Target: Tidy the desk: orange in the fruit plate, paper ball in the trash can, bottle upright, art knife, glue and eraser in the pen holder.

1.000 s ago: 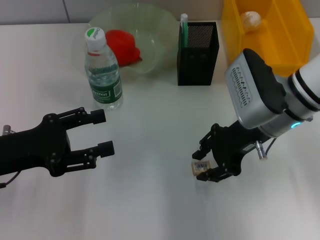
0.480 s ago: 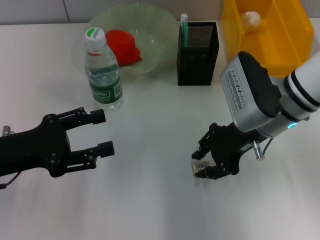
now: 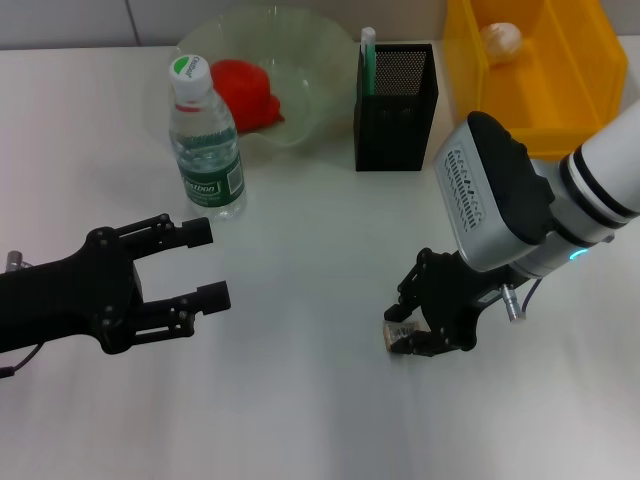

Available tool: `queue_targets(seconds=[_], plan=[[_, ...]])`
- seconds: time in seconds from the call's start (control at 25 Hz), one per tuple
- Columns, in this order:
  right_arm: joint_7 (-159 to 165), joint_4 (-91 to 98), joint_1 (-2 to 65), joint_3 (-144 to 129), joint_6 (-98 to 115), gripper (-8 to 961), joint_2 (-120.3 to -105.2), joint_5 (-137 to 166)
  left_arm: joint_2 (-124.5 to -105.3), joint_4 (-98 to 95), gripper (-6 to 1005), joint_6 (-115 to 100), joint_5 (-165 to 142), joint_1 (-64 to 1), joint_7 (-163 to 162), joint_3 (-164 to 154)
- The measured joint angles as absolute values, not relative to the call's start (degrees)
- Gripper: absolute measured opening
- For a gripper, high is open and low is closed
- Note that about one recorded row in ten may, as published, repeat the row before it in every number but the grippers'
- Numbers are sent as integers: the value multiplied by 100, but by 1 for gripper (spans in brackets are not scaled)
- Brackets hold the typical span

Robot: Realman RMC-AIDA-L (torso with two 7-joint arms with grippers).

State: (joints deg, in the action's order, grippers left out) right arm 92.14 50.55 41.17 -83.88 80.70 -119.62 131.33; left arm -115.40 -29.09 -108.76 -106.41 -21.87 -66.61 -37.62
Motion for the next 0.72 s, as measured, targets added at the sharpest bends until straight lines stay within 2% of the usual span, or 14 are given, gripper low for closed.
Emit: queue_targets(seconds=[0.16,0.44,0.72], plan=[[9276,5098,4098,-8215,8164,291,-11954,13029,-11550,-2903,786,-10887,-10634,-2183,-6655,-3762],[9962,5480,4246,-6790,8749,262,-11907,12914,-11553,-2899,785,-10914,-10625,-2168,-6663,-3762],[11311,5974,4478,-5416,8262,250,-11893,12920,-11568,-2886,785,-10918,-10616,-2183,-6645,-3780]])
